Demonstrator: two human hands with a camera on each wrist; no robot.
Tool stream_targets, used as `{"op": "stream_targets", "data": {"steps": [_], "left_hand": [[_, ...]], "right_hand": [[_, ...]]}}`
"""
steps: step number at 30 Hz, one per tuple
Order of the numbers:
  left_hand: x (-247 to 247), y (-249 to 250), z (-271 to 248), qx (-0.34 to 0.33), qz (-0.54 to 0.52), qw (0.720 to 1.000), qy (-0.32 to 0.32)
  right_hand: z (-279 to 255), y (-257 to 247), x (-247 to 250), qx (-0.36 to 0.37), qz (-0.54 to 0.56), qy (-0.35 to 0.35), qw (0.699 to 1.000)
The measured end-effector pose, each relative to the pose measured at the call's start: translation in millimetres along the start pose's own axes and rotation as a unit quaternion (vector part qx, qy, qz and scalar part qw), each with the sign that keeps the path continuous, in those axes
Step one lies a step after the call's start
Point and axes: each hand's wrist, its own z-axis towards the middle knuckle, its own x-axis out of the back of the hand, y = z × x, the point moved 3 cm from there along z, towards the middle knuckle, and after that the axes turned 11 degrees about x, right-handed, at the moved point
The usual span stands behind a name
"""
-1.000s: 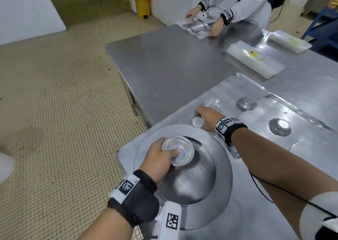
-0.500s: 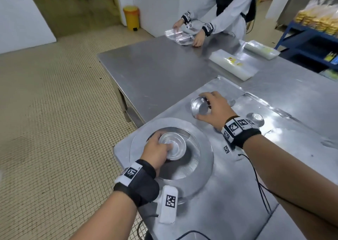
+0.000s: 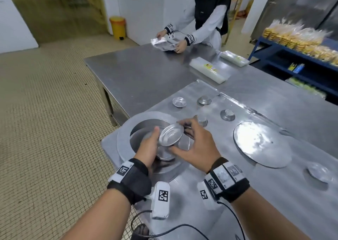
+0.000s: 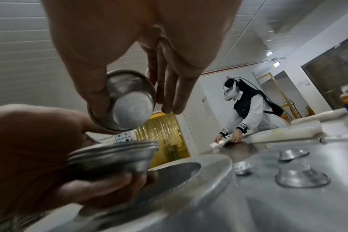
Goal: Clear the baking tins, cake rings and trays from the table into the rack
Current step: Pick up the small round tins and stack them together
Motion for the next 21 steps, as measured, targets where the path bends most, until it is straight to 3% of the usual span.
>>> {"op": "stream_targets", "data": {"steps": [6, 13, 18, 21], "left_hand": [[-10, -3, -20, 0.006, 0.038, 0.999, -0.021], [-6, -3, -23, -0.039, 0.101, 0.994, 0.014], [1, -2, -15, -0.065, 0.137, 0.988, 0.033], [6, 0, -10, -0.085, 0.161, 0.982, 0.046]], "right_hand": [[-37, 0, -11, -0.04, 0.042, 0.004, 0.998], [-46, 13, -14, -0.092, 0.1, -0.062, 0.989], [-39, 25, -9, -0.1, 0.138, -0.153, 0.974], [-27, 40, -1, -0.112, 0.122, -0.142, 0.976]]}}
